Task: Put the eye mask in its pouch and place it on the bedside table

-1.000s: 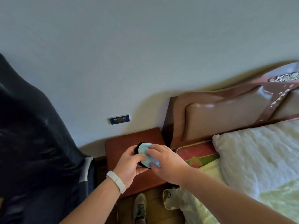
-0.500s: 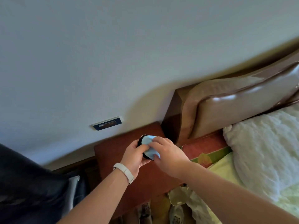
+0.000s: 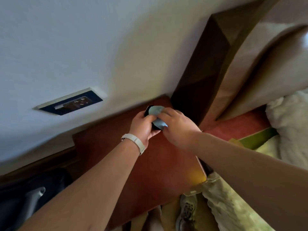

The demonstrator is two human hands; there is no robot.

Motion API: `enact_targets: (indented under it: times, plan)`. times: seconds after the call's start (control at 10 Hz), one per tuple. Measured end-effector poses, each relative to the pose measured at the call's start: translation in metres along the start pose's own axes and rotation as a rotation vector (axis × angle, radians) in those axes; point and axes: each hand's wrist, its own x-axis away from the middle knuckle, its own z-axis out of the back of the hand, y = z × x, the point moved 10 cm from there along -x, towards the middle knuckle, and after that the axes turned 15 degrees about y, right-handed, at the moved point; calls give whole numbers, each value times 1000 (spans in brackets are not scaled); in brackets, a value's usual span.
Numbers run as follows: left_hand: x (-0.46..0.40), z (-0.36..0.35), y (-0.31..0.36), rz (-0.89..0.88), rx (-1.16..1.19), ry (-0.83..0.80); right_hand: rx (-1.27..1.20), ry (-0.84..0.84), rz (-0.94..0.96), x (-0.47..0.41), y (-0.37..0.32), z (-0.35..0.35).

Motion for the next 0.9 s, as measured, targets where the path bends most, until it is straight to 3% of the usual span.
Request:
enact_targets:
  times: [0.3,0.5,0.7,0.9]
  plan:
    - [-75,-1,-22,-94,-115,31,15,-78,107,-30,36,-62]
    - [-72,34,-5,-511,-515,328,60,-80,160,-30,32,-85]
    - [-53,46,2,-509,-531,335,113,-157,127,-28,25,-84]
    - [4,62,36,-565,-595,275,25,-210,77,-14,-2,-29]
